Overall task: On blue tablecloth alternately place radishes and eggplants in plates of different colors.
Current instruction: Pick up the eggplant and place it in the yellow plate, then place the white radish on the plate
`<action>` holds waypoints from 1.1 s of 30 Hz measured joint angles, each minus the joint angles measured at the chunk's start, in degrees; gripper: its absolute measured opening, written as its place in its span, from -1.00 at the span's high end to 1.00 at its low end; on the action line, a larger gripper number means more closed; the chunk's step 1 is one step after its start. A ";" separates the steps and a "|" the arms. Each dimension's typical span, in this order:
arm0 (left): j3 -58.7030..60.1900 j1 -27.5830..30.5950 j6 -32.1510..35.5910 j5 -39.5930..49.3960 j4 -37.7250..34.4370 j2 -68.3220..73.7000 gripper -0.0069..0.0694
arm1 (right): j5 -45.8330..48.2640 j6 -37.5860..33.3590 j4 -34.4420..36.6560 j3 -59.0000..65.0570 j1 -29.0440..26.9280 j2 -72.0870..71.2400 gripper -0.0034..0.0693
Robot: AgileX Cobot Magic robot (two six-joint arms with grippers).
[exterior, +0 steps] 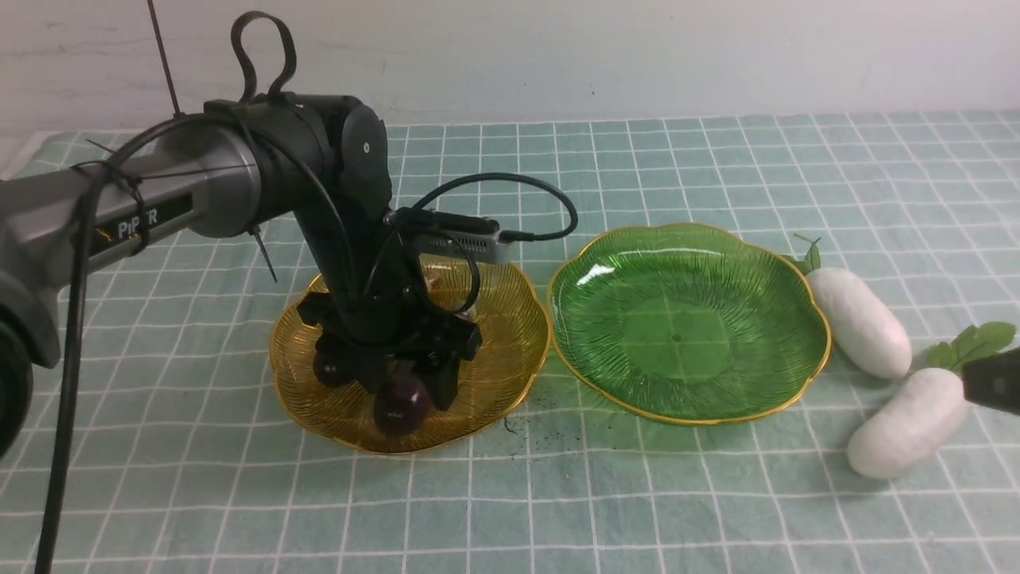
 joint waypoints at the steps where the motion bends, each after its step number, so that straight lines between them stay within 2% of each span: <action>1: 0.00 0.00 0.00 0.00 0.00 0.00 -0.63 | -0.15 0.69 -0.30 0.00 0.00 0.00 0.69; 4: -0.48 0.00 0.37 0.44 0.02 0.00 -0.66 | -2.25 5.47 -2.97 0.00 0.00 1.00 0.58; 7: -2.64 0.00 0.42 2.57 0.02 0.12 -0.66 | -3.10 9.41 -6.95 0.00 0.00 4.00 0.39; 10: -4.70 0.00 0.43 3.62 0.02 0.17 -0.66 | -4.45 13.69 -9.99 0.00 0.00 7.56 0.15; 12: -6.72 0.00 0.48 3.67 0.02 0.17 -0.66 | -7.09 17.70 -12.38 0.00 0.00 10.99 -0.08; 16: -8.10 0.00 0.48 3.71 0.02 0.17 -0.66 | -10.26 23.93 -15.38 0.00 0.00 15.96 -0.35; 18: -8.38 0.00 0.43 3.95 0.02 0.17 -0.66 | -14.11 30.48 -17.85 0.00 0.00 21.25 -0.53; 21: -8.42 0.00 0.43 4.32 0.02 0.17 -0.66 | -17.78 35.14 -19.56 0.00 0.00 25.34 -0.60; 28: -8.42 0.00 0.38 4.58 0.02 0.17 -0.66 | -25.95 47.43 -23.61 0.00 0.00 33.56 -0.62; 33: -8.42 0.00 0.38 4.58 0.02 0.17 -0.66 | -27.11 53.81 -28.42 0.00 0.00 37.99 -0.63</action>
